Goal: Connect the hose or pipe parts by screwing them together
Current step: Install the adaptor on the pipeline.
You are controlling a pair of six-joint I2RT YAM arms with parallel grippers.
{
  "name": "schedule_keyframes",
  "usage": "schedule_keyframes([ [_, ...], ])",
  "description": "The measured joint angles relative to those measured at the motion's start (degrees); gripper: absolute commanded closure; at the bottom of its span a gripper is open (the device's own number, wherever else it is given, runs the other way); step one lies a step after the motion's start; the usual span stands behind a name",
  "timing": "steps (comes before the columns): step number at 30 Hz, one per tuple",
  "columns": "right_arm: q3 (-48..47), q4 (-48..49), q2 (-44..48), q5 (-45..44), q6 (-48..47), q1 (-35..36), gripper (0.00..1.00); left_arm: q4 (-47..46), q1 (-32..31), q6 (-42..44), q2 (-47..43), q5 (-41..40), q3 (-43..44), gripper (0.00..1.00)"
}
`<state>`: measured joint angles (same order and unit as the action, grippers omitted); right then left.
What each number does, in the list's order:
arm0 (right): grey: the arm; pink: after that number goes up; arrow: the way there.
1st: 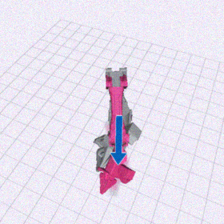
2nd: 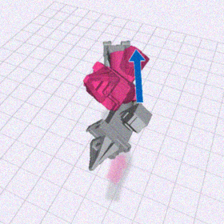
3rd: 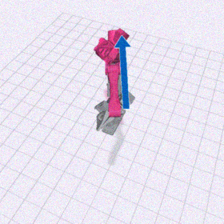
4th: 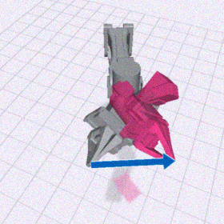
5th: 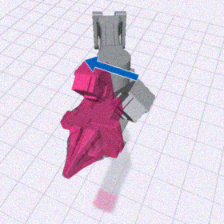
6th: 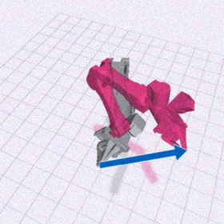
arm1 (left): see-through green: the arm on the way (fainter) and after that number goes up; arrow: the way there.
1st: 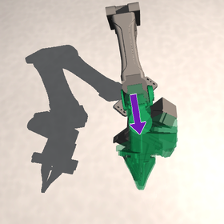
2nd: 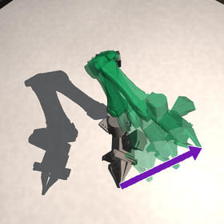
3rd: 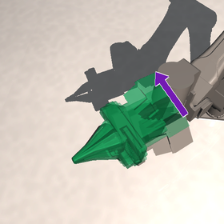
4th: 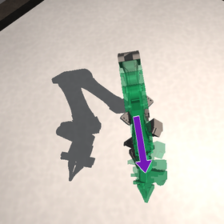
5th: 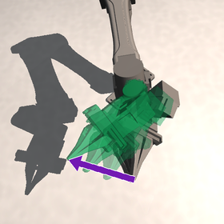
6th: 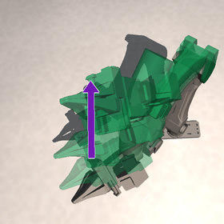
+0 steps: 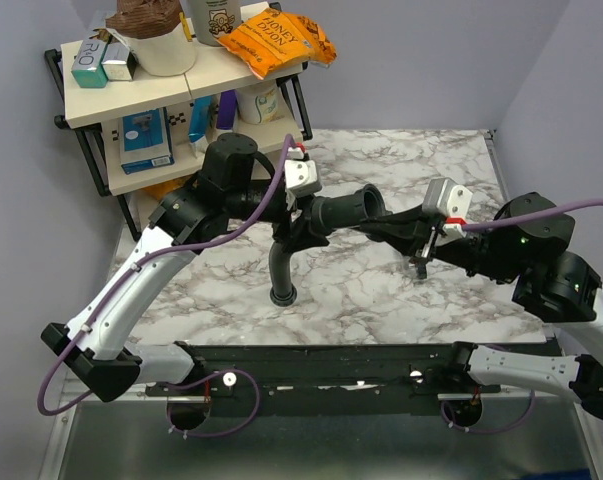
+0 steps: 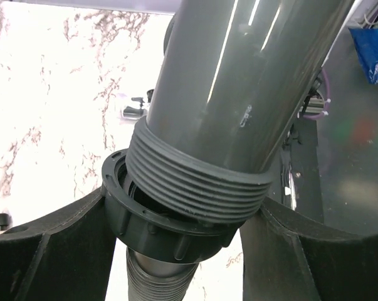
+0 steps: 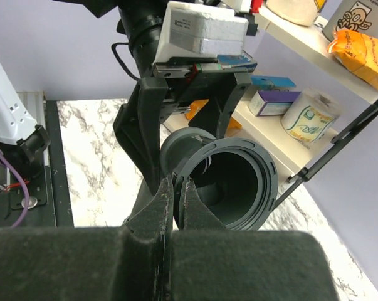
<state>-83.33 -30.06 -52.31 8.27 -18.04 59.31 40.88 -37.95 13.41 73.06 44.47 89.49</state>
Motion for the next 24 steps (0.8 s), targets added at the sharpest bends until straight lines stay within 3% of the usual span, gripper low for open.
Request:
schedule_keyframes([
  [24,3.78,1.33,1.86,-3.39,0.04,0.37,0.99,5.42,-4.83,1.14,0.31,-4.90,3.54,1.00],
])
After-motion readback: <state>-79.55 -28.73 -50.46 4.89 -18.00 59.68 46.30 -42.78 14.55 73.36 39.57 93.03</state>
